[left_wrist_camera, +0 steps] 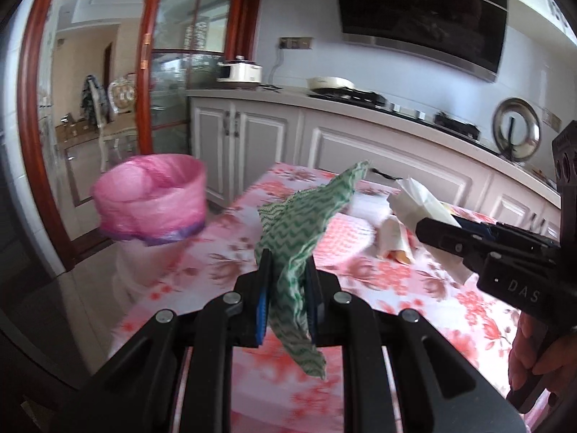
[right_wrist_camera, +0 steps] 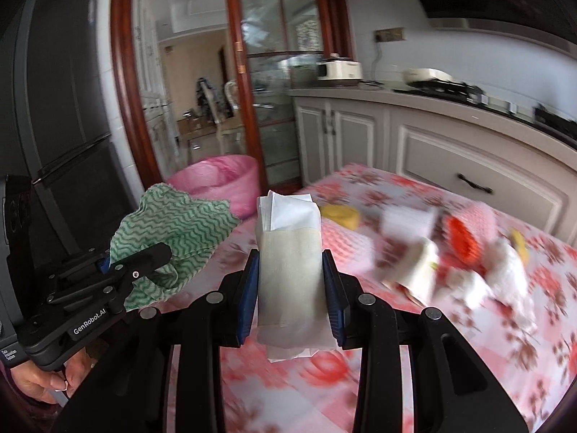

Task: Collect trash
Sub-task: 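Carry the green cloth and tissue pad over the pink bin with both grippers, then open both grippers over the bin and move back to the table, then grasp the pink-orange foam net with the left gripper while the right grasps a white tissue, then carry the foam net and white tissue to the pink bin, then release both items into the bin and return to the table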

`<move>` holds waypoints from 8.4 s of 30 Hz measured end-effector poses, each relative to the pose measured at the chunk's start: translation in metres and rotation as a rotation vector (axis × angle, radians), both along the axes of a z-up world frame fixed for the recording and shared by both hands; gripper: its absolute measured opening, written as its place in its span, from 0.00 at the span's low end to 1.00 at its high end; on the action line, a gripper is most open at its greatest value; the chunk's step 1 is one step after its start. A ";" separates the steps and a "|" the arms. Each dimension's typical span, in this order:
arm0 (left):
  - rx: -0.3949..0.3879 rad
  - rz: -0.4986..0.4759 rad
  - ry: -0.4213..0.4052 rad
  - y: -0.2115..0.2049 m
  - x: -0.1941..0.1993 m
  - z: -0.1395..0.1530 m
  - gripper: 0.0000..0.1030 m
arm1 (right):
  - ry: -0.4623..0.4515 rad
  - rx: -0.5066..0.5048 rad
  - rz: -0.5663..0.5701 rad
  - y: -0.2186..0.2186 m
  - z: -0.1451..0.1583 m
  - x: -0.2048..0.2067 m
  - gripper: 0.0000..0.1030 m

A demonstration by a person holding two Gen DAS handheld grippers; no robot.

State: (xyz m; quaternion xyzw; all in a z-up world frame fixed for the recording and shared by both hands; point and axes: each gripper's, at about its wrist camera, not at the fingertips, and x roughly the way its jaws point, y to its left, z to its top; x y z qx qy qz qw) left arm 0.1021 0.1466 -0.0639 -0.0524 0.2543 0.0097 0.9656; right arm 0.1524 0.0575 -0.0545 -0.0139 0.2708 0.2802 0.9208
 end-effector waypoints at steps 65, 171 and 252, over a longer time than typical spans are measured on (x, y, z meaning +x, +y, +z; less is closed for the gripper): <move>0.044 0.268 -0.014 0.108 0.053 0.031 0.95 | -0.002 0.033 0.135 0.071 0.022 0.078 0.60; 0.043 -0.178 -0.039 -0.102 0.002 0.009 0.28 | -0.036 0.007 -0.201 -0.121 0.000 -0.050 0.27; -0.038 0.356 -0.040 0.169 0.075 0.018 0.96 | 0.048 0.064 0.162 0.103 0.002 0.116 0.62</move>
